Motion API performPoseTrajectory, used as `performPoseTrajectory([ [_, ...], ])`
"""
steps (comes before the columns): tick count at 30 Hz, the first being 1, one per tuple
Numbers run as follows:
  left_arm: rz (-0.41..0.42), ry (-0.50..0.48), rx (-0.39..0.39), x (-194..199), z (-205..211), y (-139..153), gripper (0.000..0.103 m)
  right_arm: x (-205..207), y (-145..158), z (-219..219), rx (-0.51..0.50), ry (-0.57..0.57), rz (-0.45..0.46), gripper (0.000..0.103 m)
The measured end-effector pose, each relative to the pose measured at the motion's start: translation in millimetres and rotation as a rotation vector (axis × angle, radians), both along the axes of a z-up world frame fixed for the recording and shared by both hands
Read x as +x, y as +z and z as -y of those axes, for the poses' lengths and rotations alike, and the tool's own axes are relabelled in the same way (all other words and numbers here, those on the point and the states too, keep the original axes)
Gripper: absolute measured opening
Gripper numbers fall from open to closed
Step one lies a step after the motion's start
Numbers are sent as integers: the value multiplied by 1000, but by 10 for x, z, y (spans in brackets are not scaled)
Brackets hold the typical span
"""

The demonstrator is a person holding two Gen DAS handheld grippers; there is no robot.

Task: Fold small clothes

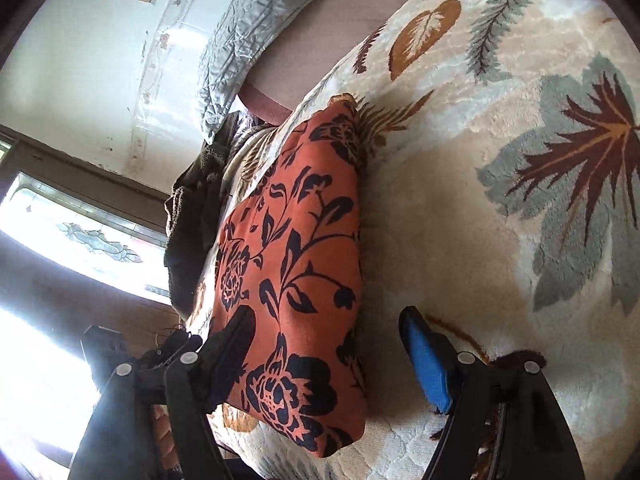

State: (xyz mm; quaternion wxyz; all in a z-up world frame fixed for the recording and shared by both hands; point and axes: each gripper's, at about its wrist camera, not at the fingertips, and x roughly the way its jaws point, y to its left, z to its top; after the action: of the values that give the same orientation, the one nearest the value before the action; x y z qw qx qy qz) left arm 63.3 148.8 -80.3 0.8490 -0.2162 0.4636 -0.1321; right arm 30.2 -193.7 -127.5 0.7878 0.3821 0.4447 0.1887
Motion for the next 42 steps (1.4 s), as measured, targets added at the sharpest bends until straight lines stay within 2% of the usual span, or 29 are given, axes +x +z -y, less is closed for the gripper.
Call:
performPoseTrajectory([
  [2,-45,11,21,268,-12,-148,45,-3,19,17,20,3,7,78],
  [3,-103,24,36,403,-28,-289,42,1,36,19,28,6,14,78],
  [4,-179,40,9,513,-60,-446,38,2,53,16,32,8,21,78],
  [5,-209,62,-65,557,-110,-538,36,-2,66,18,33,9,27,78],
  [6,-203,76,-108,557,-147,-535,34,-9,78,30,31,9,30,78],
  [10,-112,93,-89,424,-143,-301,33,-12,100,36,40,7,33,78],
  [12,-76,85,-112,368,-117,-204,35,-27,102,55,43,2,33,78],
  [13,-59,74,-125,353,-99,-167,44,-26,104,52,42,3,33,78],
  [14,-48,67,-120,352,-70,-150,58,-28,102,48,41,6,34,78],
  [15,-39,67,-100,356,-20,-150,62,-28,101,45,37,8,34,78],
  [17,-44,44,-32,391,114,-208,63,-25,87,30,24,8,30,78],
  [20,-42,49,174,384,249,-298,62,-3,70,-14,-10,21,19,78],
  [25,48,21,262,214,273,-176,62,57,66,-44,-27,37,-7,78],
  [38,62,13,258,133,167,-130,62,437,-17,-203,-79,53,-91,78],
  [42,49,6,228,141,126,-138,62,501,-45,-230,-74,63,-98,78],
])
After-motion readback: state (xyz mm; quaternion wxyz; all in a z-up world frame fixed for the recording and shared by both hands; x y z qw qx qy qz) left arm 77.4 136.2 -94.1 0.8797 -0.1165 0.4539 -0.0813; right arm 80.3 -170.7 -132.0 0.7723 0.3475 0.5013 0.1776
